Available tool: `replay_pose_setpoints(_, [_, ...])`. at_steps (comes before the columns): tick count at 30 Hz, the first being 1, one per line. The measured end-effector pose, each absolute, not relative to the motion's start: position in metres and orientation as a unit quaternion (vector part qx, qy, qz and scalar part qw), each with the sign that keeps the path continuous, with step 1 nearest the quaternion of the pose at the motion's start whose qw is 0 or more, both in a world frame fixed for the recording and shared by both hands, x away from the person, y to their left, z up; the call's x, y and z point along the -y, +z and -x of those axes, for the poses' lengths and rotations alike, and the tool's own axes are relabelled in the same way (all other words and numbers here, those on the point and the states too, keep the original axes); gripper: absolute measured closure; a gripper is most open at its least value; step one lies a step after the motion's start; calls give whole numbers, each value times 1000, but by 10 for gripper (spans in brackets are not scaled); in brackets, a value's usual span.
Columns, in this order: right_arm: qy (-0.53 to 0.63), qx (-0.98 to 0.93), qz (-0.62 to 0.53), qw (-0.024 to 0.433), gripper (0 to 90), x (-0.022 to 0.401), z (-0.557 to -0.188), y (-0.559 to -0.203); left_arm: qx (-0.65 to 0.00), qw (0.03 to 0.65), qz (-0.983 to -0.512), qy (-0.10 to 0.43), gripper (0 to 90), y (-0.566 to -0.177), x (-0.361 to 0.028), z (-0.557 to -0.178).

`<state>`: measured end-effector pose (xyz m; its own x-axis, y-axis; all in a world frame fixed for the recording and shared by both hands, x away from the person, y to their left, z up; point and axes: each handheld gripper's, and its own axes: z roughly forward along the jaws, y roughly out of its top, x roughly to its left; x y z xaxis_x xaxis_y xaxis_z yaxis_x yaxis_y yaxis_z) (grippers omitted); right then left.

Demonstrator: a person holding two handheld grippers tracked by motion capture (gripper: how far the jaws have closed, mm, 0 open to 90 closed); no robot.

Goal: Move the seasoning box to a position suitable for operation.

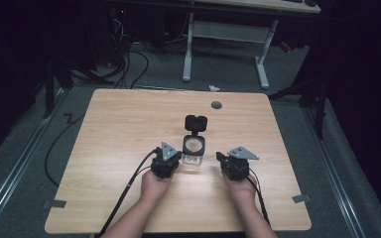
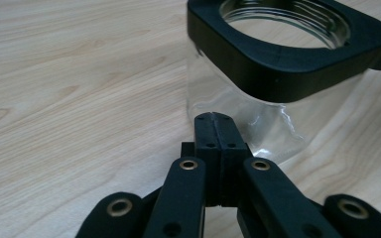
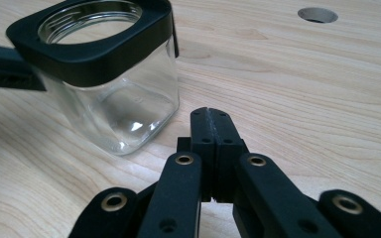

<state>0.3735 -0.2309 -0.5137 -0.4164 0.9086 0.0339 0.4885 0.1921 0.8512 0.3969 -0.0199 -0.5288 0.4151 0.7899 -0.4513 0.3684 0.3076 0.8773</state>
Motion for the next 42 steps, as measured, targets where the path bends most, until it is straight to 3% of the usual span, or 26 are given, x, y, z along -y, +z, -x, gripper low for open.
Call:
replay_pose_setpoints(21, [422, -712, -492, 269, 900, 232, -387, -493, -510, 631, -566, 144, 900, -526, 28, -360])
replay_pose_setpoints(35, [445, -711, -468, 277, 900, 215, -453, -461, -505, 626, -575, 149, 900, -530, 46, -369])
replay_pose_setpoints(42, [453, -710, -461, 280, 900, 205, -465, -455, -503, 627, -576, 150, 900, -531, 47, -369])
